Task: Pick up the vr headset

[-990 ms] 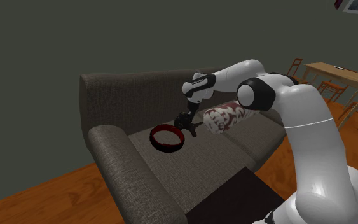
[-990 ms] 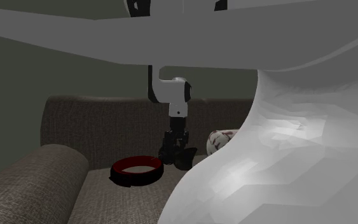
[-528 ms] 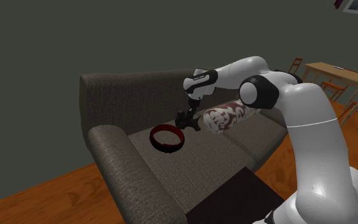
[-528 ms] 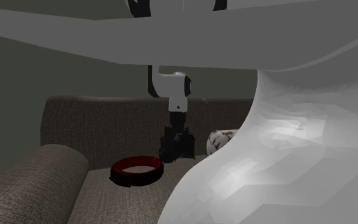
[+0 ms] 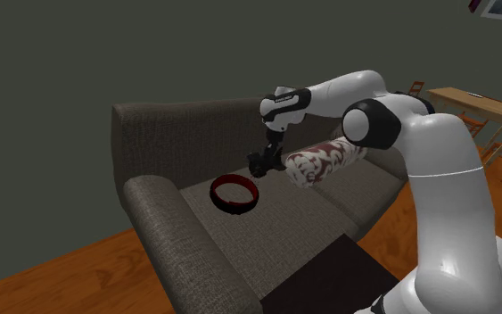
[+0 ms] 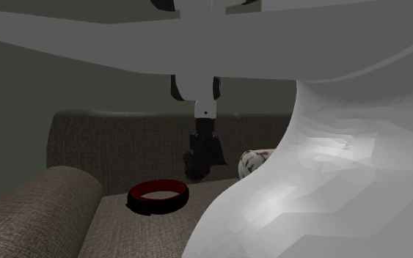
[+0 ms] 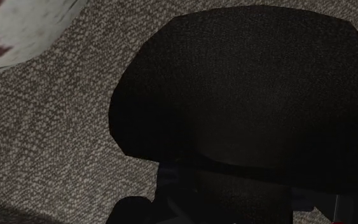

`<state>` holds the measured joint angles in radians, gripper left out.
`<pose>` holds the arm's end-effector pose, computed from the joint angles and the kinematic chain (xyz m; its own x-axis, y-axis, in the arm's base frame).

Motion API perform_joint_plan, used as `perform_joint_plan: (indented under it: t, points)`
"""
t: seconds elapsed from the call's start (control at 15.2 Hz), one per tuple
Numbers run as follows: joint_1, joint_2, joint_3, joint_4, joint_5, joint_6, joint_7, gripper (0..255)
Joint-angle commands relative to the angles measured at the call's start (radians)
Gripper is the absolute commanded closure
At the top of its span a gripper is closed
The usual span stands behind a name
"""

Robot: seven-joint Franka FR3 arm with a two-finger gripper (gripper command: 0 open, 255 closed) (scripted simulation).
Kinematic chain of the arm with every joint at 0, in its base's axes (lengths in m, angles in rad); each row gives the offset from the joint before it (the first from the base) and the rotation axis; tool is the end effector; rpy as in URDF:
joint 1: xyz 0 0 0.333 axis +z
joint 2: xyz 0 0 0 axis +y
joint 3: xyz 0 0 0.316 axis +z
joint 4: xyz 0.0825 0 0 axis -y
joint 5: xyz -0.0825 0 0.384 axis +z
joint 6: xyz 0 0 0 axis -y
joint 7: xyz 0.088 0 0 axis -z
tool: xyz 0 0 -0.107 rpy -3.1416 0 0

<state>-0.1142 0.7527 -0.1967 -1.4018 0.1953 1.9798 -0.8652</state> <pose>0.6883 -0.1808 0.2508 0.8704 0.4858 -0.0798 0.4727 -0.8700 -0.1406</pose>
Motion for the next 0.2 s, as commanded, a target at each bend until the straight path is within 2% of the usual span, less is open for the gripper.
perform_joint_plan:
  t: [0.0, 0.13]
  points:
    - [0.000, -0.013, -0.002, 0.008, -0.003, -0.020, 0.002, 255]
    - [0.000, -0.014, -0.002, 0.008, -0.003, -0.021, 0.002, 255]
